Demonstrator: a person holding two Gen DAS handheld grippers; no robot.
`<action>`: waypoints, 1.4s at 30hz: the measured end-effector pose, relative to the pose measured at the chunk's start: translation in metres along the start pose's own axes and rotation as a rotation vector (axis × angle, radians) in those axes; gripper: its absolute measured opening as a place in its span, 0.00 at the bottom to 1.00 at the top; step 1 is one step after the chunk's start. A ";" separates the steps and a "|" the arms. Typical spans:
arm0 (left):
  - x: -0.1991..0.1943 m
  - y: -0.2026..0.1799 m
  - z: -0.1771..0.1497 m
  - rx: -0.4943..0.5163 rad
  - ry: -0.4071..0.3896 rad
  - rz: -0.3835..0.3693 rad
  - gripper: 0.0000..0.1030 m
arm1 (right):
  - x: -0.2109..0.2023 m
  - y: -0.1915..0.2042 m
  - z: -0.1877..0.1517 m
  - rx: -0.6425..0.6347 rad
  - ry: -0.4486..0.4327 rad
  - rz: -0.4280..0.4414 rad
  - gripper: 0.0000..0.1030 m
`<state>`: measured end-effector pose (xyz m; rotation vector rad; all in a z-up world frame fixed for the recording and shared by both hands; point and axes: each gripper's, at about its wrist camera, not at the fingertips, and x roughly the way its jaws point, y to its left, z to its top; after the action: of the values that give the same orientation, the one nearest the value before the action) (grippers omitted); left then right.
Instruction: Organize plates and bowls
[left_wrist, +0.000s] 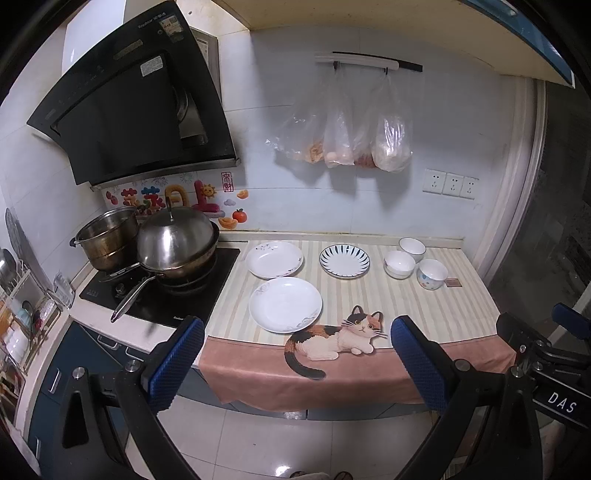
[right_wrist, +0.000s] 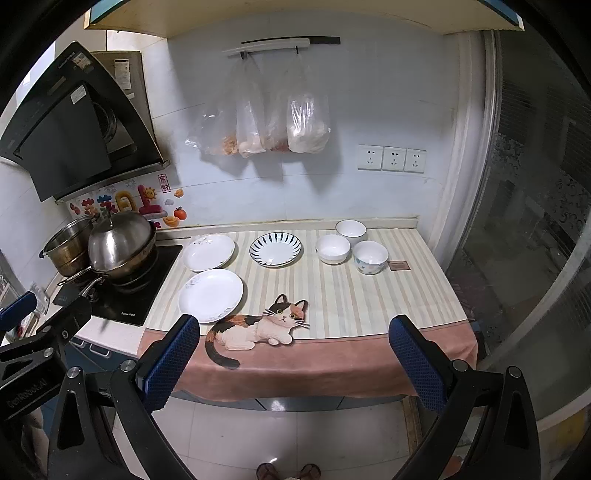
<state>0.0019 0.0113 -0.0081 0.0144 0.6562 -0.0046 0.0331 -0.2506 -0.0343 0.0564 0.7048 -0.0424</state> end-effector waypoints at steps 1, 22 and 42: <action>0.001 0.001 -0.001 -0.001 0.000 0.000 1.00 | 0.000 0.000 0.001 0.000 0.001 0.000 1.00; 0.003 0.007 0.003 -0.003 0.002 -0.002 1.00 | 0.001 0.006 0.008 -0.012 -0.008 -0.005 1.00; 0.002 0.008 0.003 -0.005 -0.003 0.001 1.00 | -0.001 0.007 0.008 -0.012 -0.013 -0.003 1.00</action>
<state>0.0051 0.0195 -0.0071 0.0097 0.6535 -0.0014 0.0379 -0.2444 -0.0275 0.0434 0.6919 -0.0416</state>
